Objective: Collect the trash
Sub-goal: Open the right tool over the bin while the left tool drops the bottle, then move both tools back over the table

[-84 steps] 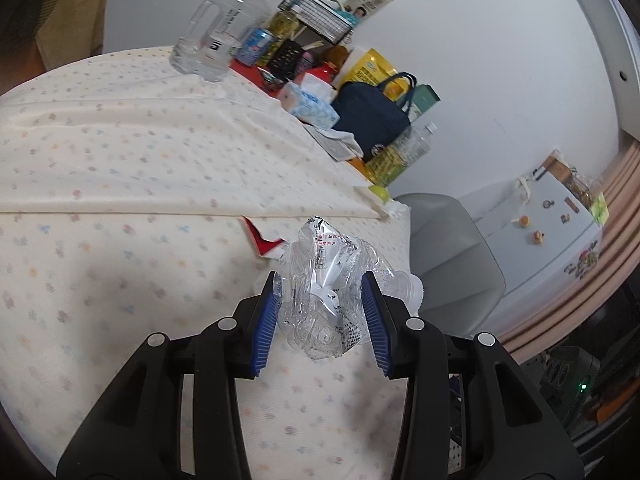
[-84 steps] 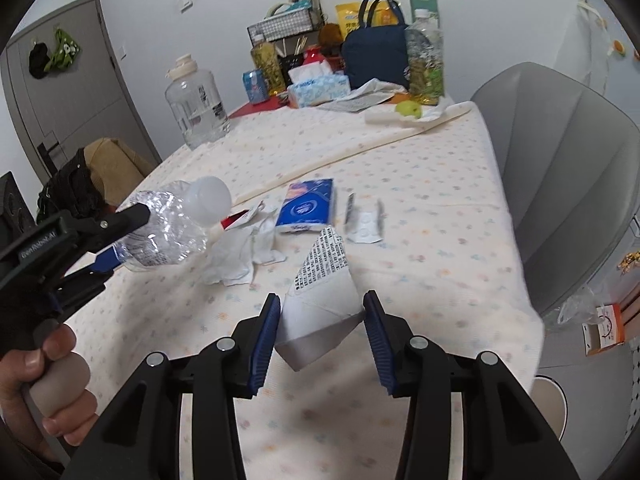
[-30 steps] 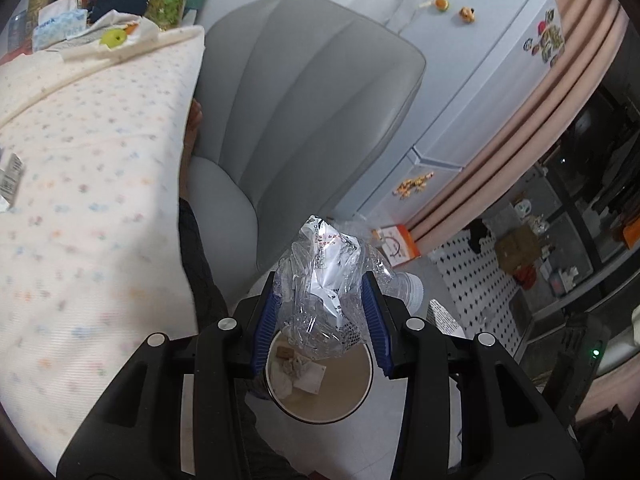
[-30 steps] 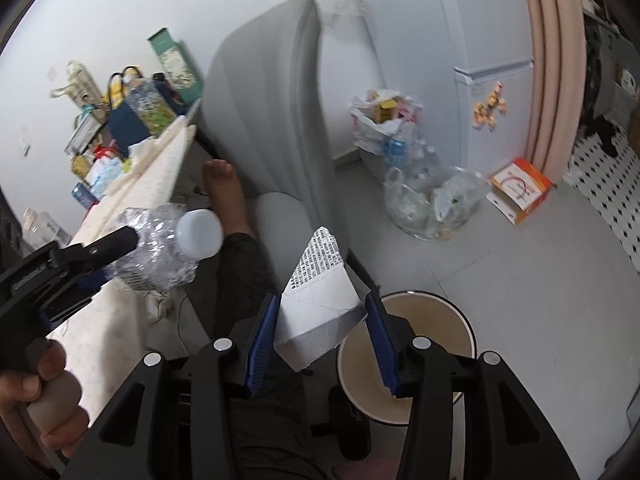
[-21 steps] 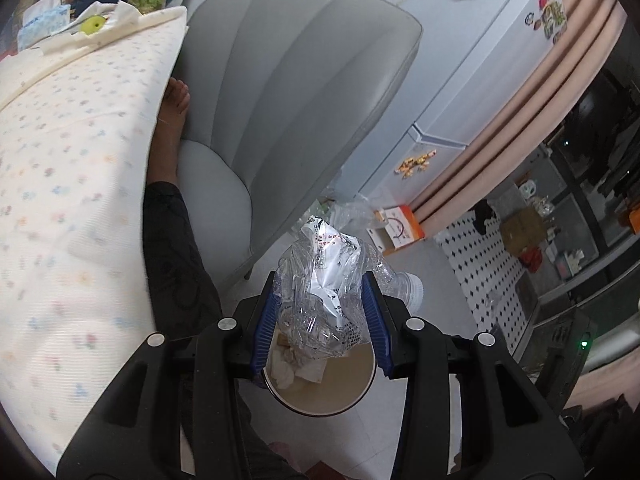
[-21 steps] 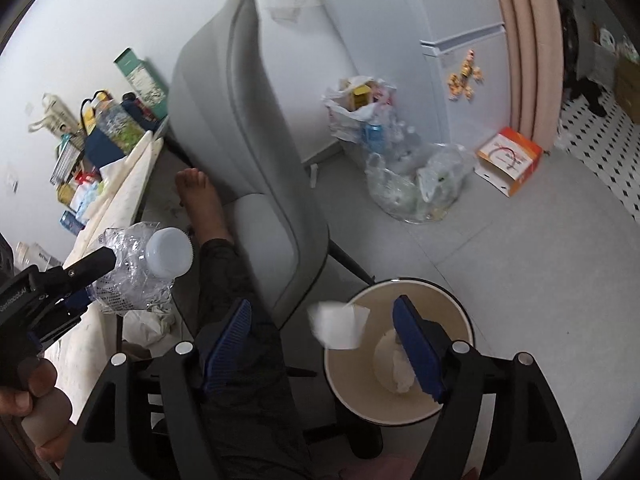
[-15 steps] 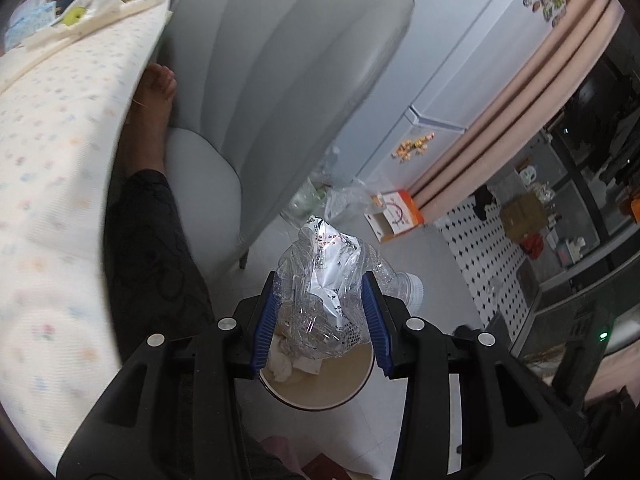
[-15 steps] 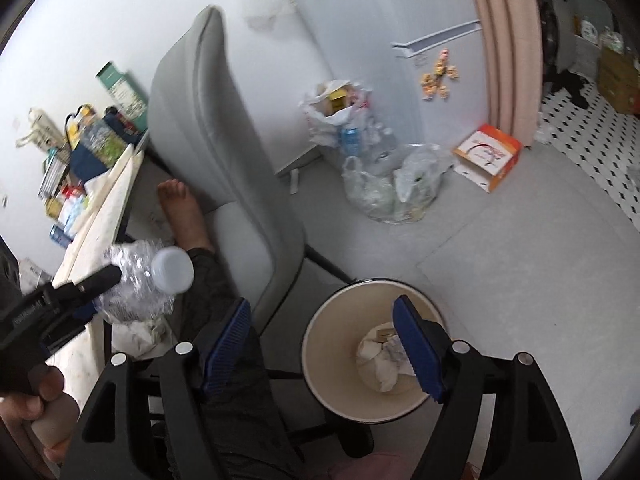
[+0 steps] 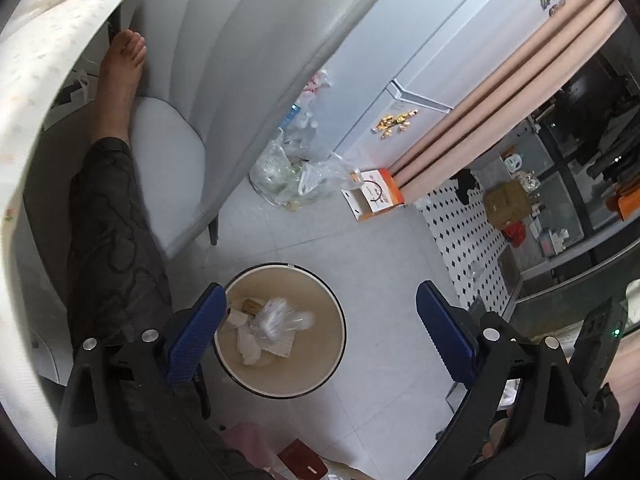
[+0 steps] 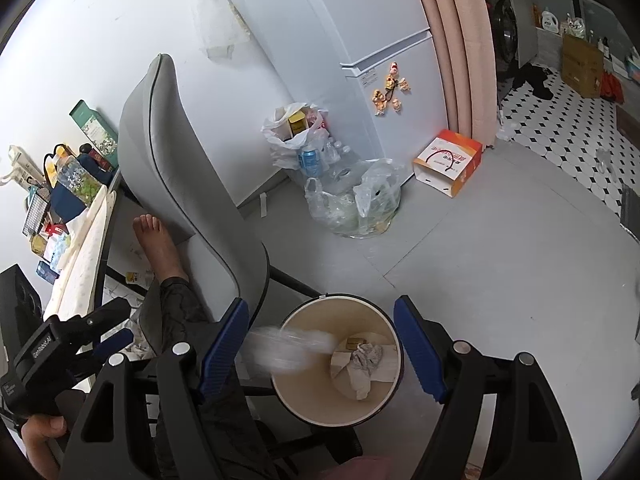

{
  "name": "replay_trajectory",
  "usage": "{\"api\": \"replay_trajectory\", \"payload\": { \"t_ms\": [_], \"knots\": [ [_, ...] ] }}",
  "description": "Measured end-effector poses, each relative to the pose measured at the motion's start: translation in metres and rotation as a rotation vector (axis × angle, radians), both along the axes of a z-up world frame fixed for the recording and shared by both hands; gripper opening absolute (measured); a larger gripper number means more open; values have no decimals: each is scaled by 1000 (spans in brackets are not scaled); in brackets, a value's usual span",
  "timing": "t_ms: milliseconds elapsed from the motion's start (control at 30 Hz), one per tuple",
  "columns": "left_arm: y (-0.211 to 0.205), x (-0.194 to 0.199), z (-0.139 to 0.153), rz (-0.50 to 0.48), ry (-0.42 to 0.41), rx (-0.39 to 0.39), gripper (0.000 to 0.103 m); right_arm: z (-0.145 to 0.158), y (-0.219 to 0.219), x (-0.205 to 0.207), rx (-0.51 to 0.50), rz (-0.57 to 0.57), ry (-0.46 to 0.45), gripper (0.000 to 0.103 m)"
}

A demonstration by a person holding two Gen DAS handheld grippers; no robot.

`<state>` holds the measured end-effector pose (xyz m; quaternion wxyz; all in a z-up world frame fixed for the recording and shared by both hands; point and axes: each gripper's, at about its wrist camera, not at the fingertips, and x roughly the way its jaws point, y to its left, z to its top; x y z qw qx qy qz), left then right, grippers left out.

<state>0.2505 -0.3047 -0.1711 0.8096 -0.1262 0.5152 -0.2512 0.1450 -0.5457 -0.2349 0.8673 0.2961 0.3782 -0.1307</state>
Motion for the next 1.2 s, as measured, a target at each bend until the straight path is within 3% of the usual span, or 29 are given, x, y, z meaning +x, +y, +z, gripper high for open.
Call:
{"api": "replay_trajectory", "payload": {
  "t_ms": [333,600,867,1200],
  "knots": [
    [43,-13,40,75,-103,-28,97,14,33,14,-8,79,-21,75],
    [86,-25,68,149,-150,-79,97,40,69,19,-52,126,-42,84],
    [137,-37,86,216,-193,-99,97,65,122,30,-99,185,-65,95],
    [226,-55,102,337,-263,-123,97,101,209,47,-168,304,-103,95]
  ]
}}
